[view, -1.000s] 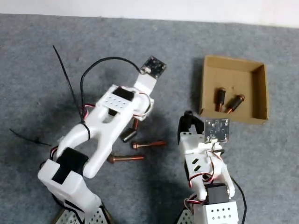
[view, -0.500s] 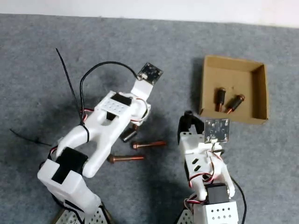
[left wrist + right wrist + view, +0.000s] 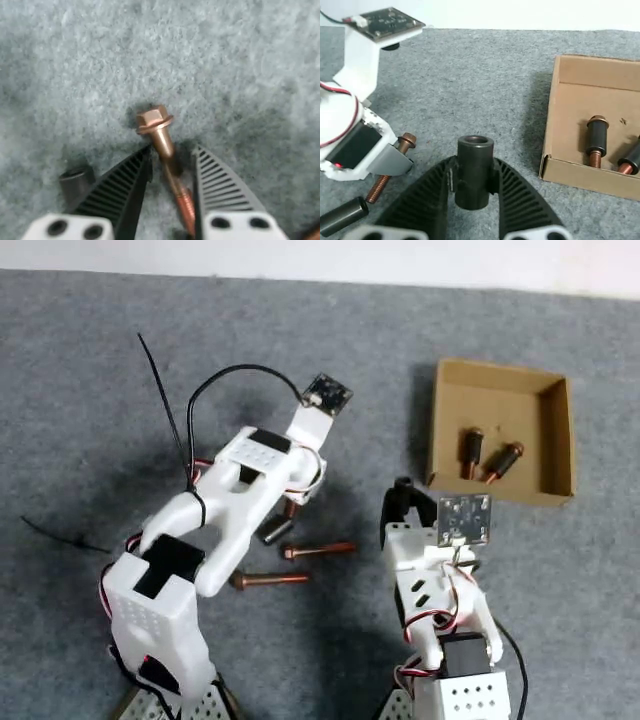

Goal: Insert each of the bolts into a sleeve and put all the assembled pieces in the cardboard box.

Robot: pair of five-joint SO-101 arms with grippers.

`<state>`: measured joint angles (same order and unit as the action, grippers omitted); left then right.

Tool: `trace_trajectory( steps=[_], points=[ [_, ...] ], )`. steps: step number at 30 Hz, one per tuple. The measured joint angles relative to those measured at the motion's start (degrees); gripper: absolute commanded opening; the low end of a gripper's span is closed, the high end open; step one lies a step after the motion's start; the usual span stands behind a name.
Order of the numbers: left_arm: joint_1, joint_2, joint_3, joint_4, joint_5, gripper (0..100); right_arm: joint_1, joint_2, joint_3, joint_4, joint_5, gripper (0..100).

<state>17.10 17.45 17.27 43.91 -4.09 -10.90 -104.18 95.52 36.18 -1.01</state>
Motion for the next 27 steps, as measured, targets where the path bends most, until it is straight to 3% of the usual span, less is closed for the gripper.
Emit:
trace_trajectory(
  steps=[14, 19, 27],
  points=[
    [0.09, -3.60, 1.41, 3.52, -0.09, 1, 0.00, 0.00, 0.00, 0.00, 0.00, 0.4],
    [0.88, -17.76, 12.48, 0.79, 0.00, 1, 0.00, 0.00, 0.00, 0.00, 0.00, 0.4],
    [2.55, -51.25, 40.26, -14.77, -0.18, 1, -0.88, 0.00, 0.00, 0.00, 0.00, 0.4]
  ],
)
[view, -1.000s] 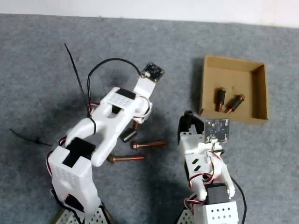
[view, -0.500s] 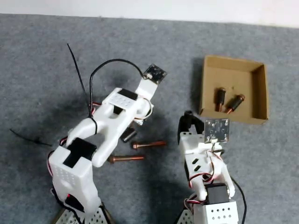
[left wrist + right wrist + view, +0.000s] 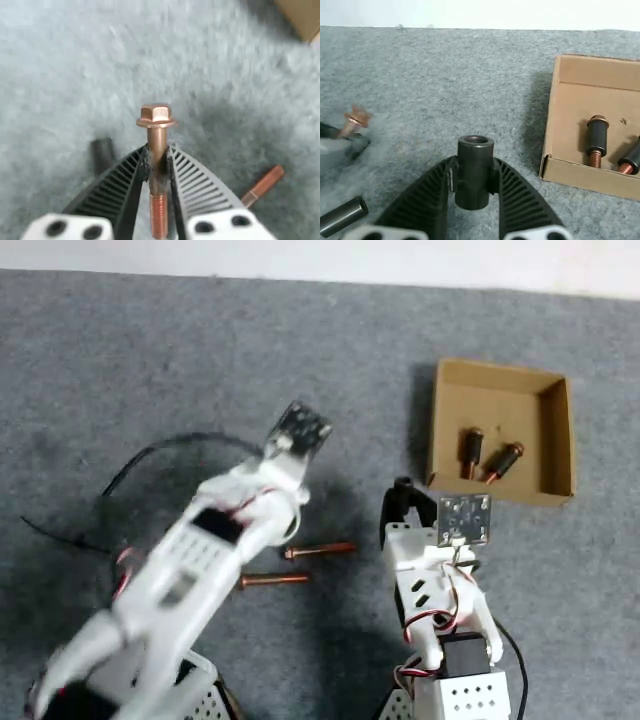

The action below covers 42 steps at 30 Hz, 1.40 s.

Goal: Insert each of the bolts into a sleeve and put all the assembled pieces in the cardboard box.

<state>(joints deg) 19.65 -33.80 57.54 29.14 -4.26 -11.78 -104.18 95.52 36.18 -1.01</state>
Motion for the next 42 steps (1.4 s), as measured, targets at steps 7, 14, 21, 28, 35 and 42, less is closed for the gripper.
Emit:
trace_trajectory(
  steps=[7, 14, 21, 28, 35, 42],
  points=[
    [0.26, -25.32, 15.74, -5.98, 0.00, 1, -3.78, 0.00, 0.00, 0.00, 0.00, 0.4],
    [0.35, -48.53, 24.62, -5.98, 0.00, 1, -3.87, 0.00, 0.00, 0.00, 0.00, 0.4],
    [0.35, -68.48, 32.53, -5.98, 0.00, 1, -3.87, 0.00, 0.00, 0.00, 0.00, 0.4],
    [0.35, -68.40, 33.23, -10.73, 0.00, 1, -3.87, 0.00, 0.00, -0.18, 0.00, 0.4],
    [7.74, -68.40, 33.23, -15.82, 11.78, 1, -9.58, 0.00, 0.00, -5.27, 0.00, 0.4],
    [17.05, -68.48, 37.54, -27.25, 27.52, 1, -12.22, 0.00, 0.00, -5.27, 5.80, 0.4]
  ],
)
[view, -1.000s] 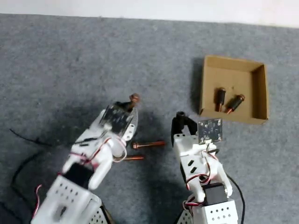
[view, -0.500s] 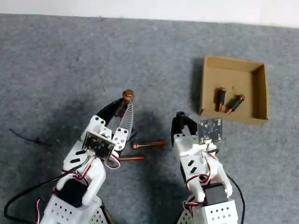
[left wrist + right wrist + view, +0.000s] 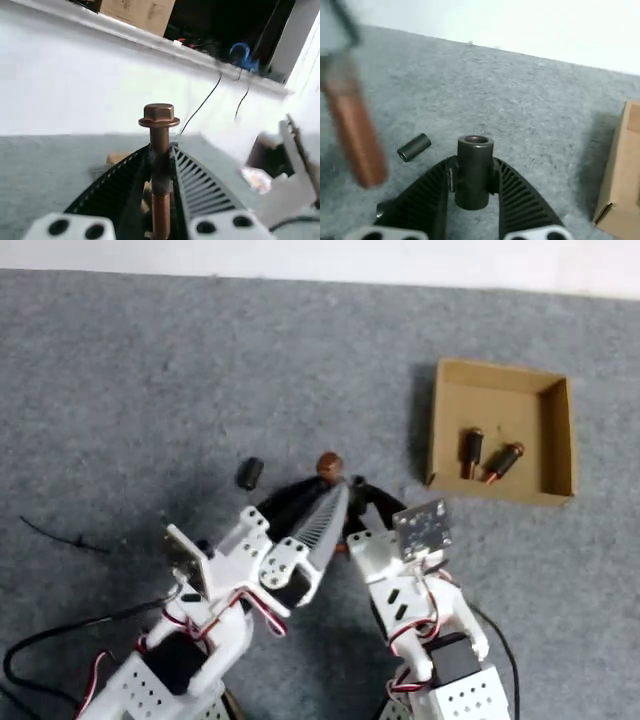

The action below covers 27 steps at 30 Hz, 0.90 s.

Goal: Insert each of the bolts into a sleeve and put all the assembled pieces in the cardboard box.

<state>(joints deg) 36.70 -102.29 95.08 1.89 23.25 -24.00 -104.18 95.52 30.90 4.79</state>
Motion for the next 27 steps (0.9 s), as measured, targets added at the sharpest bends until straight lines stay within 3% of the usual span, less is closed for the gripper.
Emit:
trace_trajectory(
  steps=[4, 7, 13, 18, 27],
  points=[
    [-0.97, 0.09, 0.88, -9.93, 1.05, 1, -0.18, 0.00, 0.00, 0.00, 1.14, 0.4],
    [-4.40, 0.00, 0.97, -12.48, 1.32, 1, -0.18, 0.00, 0.00, 0.00, 1.41, 0.4],
    [-9.58, 0.00, 0.97, -13.19, 5.45, 1, -2.02, 0.00, 0.00, -0.35, 1.49, 0.4],
    [-11.08, 0.00, 0.97, -13.19, 6.51, 1, -6.15, 0.00, 0.00, -0.53, 1.49, 0.4],
    [-11.43, 0.09, 0.97, -7.38, 6.59, 1, -6.68, 0.00, -2.29, -1.67, 1.49, 0.4]
  ],
)
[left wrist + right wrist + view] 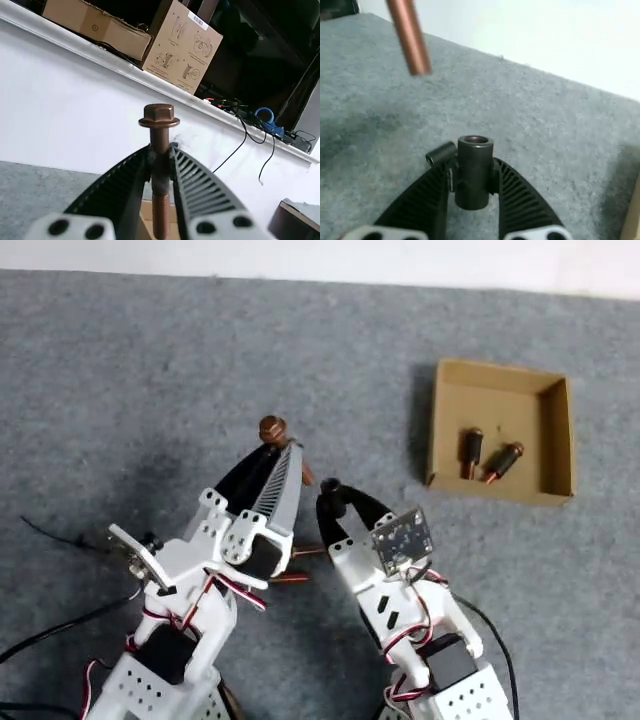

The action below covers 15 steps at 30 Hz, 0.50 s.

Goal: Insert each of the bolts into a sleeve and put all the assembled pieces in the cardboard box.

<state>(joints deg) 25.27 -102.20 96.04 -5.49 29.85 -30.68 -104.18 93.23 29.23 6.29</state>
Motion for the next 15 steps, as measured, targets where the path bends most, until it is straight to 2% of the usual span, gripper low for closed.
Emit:
trace_trajectory(
  steps=[7, 10, 15],
  points=[
    [0.09, 0.00, 0.00, 0.26, 0.00, 1, -0.26, 0.00, -0.53, 0.00, 0.00, 0.4],
    [0.44, 0.00, 0.00, 2.73, 0.09, 1, -0.26, 0.00, -0.53, 0.00, 0.00, 0.4],
    [2.81, 0.00, 0.00, 4.40, 0.00, 1, -0.88, 0.00, -0.53, 0.00, 4.57, 0.4]
  ],
)
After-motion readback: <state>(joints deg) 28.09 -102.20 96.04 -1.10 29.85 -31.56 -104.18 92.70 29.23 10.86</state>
